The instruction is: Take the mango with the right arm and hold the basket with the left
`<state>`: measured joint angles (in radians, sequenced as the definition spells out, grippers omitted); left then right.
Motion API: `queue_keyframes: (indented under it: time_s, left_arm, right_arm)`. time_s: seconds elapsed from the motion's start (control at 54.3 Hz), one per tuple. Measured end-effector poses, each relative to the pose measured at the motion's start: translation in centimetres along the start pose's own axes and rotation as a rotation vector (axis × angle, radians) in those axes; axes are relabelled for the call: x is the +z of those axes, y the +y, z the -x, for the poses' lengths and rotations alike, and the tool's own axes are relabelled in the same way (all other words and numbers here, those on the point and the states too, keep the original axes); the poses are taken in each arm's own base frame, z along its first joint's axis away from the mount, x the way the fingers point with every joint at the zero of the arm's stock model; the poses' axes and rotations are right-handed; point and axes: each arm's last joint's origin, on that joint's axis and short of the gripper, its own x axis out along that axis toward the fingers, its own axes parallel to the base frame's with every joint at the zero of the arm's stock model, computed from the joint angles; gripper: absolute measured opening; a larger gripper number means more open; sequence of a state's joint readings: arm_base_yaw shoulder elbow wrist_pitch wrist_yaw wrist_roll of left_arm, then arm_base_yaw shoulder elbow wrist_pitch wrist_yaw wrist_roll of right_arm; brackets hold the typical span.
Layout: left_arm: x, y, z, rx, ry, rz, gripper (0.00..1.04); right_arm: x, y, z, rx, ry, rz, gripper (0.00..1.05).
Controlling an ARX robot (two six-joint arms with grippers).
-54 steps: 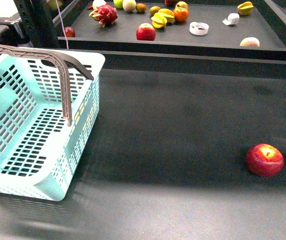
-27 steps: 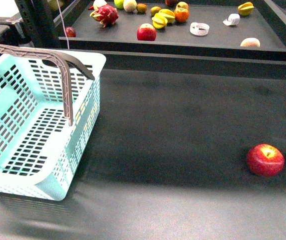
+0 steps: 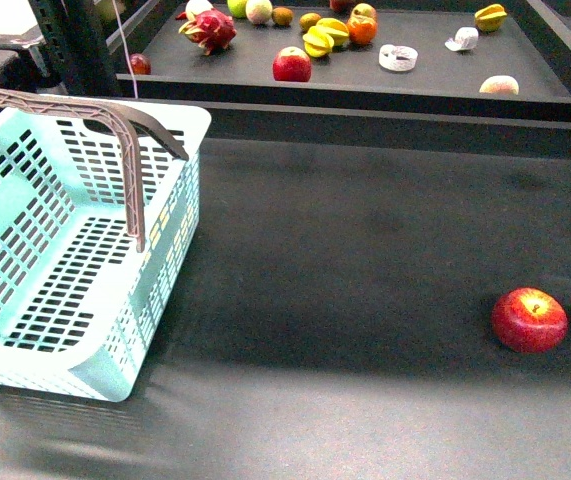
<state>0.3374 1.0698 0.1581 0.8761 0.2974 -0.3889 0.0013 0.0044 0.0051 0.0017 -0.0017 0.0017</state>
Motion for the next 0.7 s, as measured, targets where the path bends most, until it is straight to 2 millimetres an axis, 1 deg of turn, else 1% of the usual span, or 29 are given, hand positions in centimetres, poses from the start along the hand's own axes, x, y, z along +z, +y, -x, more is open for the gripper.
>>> queue_keyframes:
  time_s: [0.074, 0.129, 0.147, 0.24, 0.276, 0.35, 0.516, 0.553, 0.608, 0.7]
  left_arm:
    - [-0.4, -0.9, 0.8, -0.040, -0.012, -0.209, 0.57]
    - [-0.7, -1.3, 1.3, -0.031, -0.016, -0.280, 0.46]
    - [-0.8, -1.4, 1.4, -0.030, -0.017, -0.290, 0.45]
    - [-1.8, -1.8, 2.2, -0.038, -0.026, -0.350, 0.27]
    - [-2.3, -2.0, 2.5, -0.039, -0.010, -0.360, 0.18]
    - [-2.5, -2.3, 3.1, -0.034, -0.008, -0.371, 0.04]
    - [-2.2, -3.4, 4.3, -0.043, -0.034, -0.387, 0.04]
    - [-2.3, -3.9, 4.5, -0.016, -0.042, -0.388, 0.04]
    - [-2.4, -4.4, 4.8, -0.041, -0.041, -0.389, 0.04]
    - [-2.4, -4.6, 5.2, -0.049, -0.044, -0.392, 0.04]
  right_arm:
    - [0.0, 0.0, 0.0, 0.000, 0.000, 0.000, 0.97]
    - [0.0, 0.0, 0.0, 0.000, 0.000, 0.000, 0.97]
    - [0.0, 0.0, 0.0, 0.000, 0.000, 0.000, 0.97]
    - [0.0, 0.0, 0.0, 0.000, 0.000, 0.000, 0.97]
    - [0.0, 0.0, 0.0, 0.000, 0.000, 0.000, 0.97]
    - [0.0, 0.0, 0.0, 0.000, 0.000, 0.000, 0.97]
    - [0.0, 0.0, 0.0, 0.000, 0.000, 0.000, 0.97]
    - [0.0, 0.0, 0.0, 0.000, 0.000, 0.000, 0.97]
    - [0.0, 0.0, 0.0, 0.000, 0.000, 0.000, 0.97]
    - [0.0, 0.0, 0.0, 0.000, 0.000, 0.000, 0.97]
